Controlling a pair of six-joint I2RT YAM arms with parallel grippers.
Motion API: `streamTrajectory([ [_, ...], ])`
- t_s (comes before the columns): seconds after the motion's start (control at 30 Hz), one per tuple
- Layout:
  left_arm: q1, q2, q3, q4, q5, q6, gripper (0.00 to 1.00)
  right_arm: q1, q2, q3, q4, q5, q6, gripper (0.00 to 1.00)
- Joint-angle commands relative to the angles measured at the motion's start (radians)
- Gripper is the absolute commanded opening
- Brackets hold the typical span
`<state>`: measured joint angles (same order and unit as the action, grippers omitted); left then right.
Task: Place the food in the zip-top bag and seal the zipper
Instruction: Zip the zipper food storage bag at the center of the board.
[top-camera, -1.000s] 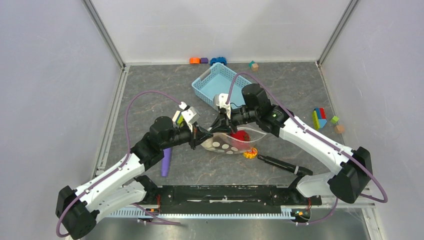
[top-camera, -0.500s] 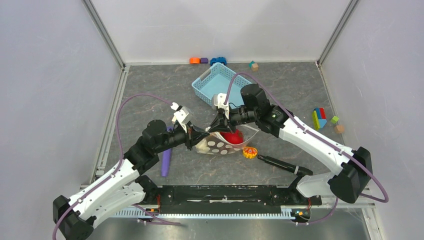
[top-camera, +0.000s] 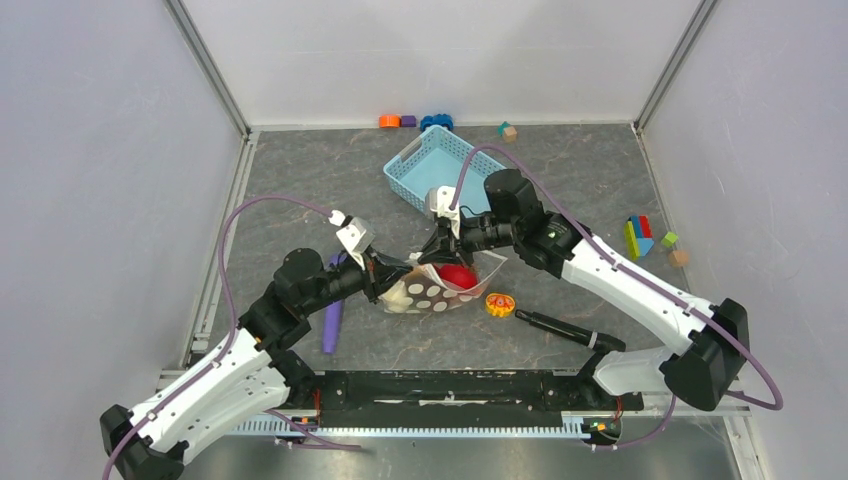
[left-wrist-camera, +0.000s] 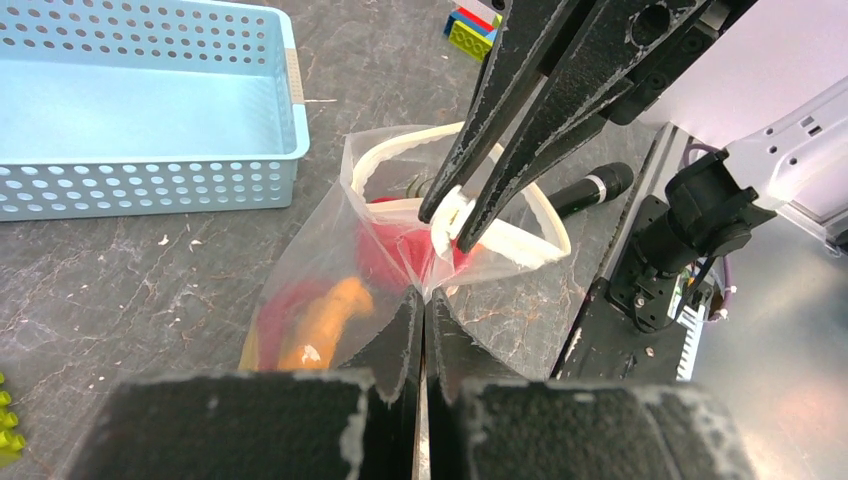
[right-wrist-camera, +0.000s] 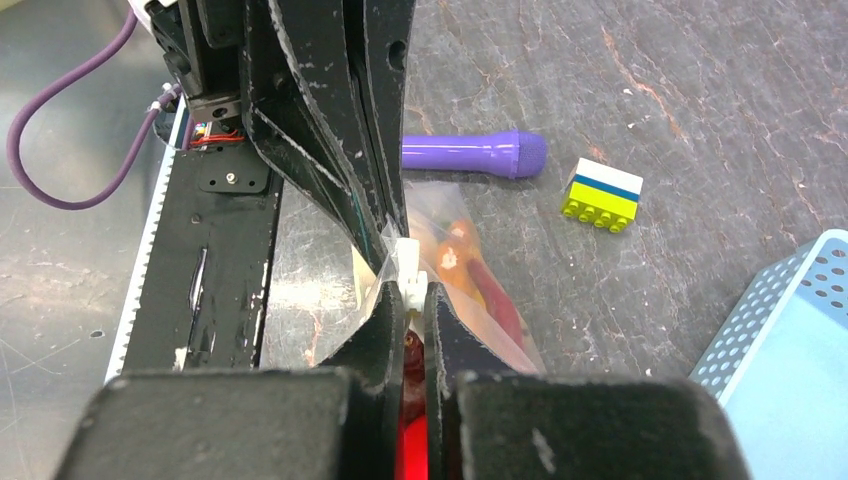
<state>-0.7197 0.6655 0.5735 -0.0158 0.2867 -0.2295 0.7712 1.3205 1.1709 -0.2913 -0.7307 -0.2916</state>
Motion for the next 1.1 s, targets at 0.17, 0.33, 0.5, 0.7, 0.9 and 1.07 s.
streamTrajectory([
  [0.17,0.009,-0.042,0.006,0.034,-0.065,-0.022,0.02,-0.023,-0.047,-0.029,-0.066,0.085,0.008,0.00],
  [0.33,0.009,-0.040,0.008,0.026,-0.052,-0.017,0.02,-0.023,-0.036,-0.021,-0.051,0.059,0.014,0.00],
  [0.5,0.009,0.032,0.048,0.020,0.105,0.014,0.34,-0.023,-0.003,0.036,-0.018,-0.033,0.027,0.00],
  [0.7,0.008,0.118,0.084,0.021,0.141,0.054,0.48,-0.023,0.019,0.085,-0.053,-0.104,0.007,0.00],
  [0.9,0.009,0.172,0.110,0.069,0.156,0.077,0.34,-0.022,0.033,0.102,-0.105,-0.107,-0.029,0.00],
  [1.07,0.009,0.187,0.119,0.091,0.184,0.076,0.02,-0.022,0.045,0.108,-0.128,-0.064,-0.039,0.00],
])
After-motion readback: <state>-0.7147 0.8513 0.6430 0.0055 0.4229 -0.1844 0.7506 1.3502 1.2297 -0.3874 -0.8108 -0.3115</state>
